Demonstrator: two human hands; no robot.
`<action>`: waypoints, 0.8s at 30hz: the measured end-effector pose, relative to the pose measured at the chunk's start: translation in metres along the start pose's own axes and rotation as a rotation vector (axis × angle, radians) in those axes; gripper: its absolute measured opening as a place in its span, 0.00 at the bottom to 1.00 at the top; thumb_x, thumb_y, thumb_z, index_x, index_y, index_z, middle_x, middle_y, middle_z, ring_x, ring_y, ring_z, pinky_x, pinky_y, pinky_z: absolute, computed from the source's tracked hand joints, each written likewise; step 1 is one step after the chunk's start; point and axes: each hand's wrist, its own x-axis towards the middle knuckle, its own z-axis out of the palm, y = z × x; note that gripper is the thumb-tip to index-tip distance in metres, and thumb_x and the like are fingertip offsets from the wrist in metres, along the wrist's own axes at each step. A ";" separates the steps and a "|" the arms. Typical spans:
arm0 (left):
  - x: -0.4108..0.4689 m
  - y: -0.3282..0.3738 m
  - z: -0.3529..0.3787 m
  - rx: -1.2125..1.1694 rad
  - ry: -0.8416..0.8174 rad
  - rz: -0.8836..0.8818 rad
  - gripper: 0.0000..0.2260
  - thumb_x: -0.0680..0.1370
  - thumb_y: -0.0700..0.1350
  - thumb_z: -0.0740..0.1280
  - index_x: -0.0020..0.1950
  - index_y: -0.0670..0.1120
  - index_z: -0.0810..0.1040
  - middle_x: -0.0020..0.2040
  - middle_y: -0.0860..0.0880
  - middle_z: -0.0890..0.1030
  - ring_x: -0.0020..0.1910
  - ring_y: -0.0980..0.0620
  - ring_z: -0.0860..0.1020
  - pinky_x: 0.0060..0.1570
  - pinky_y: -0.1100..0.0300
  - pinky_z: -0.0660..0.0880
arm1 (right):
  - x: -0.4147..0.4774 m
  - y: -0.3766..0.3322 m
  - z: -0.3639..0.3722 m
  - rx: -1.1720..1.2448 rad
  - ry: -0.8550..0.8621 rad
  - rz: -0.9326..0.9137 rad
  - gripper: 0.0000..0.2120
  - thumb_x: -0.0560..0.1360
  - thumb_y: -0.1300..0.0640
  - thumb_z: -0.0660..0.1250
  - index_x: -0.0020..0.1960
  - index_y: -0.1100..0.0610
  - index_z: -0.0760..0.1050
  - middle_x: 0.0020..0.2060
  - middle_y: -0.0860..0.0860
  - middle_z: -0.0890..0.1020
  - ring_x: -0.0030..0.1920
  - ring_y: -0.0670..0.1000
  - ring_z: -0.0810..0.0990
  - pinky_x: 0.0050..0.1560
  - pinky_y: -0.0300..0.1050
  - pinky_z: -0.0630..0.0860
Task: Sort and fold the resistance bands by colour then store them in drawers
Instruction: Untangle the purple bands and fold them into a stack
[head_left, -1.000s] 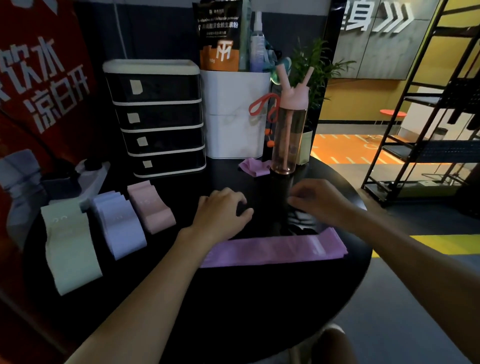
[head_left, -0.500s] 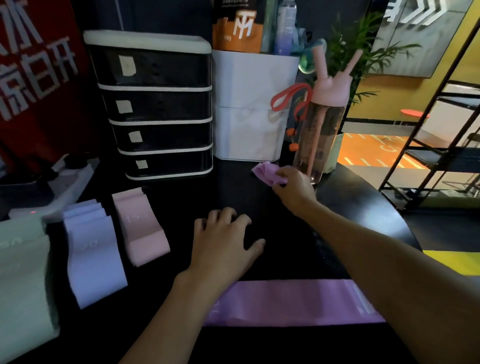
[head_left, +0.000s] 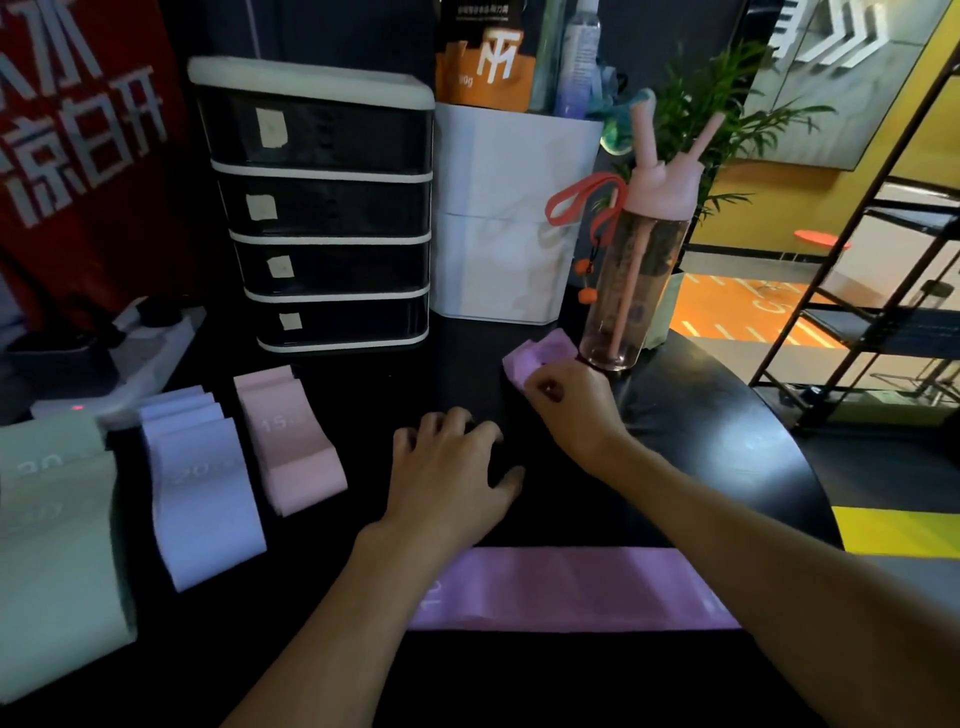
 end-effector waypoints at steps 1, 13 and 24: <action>0.000 0.000 -0.001 -0.027 0.011 -0.003 0.19 0.79 0.62 0.61 0.66 0.55 0.72 0.66 0.53 0.72 0.66 0.48 0.69 0.64 0.49 0.62 | -0.014 -0.005 -0.003 0.014 -0.004 -0.027 0.13 0.75 0.62 0.67 0.33 0.52 0.77 0.34 0.47 0.76 0.34 0.47 0.73 0.38 0.42 0.67; -0.001 -0.003 -0.003 -0.164 0.093 -0.053 0.12 0.80 0.56 0.64 0.59 0.52 0.77 0.58 0.51 0.79 0.58 0.47 0.75 0.58 0.49 0.68 | -0.093 -0.015 -0.016 0.091 0.006 -0.042 0.09 0.73 0.49 0.72 0.50 0.51 0.81 0.47 0.44 0.78 0.48 0.50 0.78 0.51 0.57 0.76; 0.009 -0.004 0.002 -0.146 0.081 -0.074 0.16 0.80 0.57 0.64 0.66 0.54 0.75 0.60 0.49 0.77 0.61 0.45 0.74 0.60 0.46 0.66 | -0.093 -0.014 -0.011 0.067 0.005 -0.043 0.09 0.74 0.49 0.71 0.51 0.52 0.79 0.48 0.45 0.76 0.48 0.49 0.78 0.52 0.55 0.77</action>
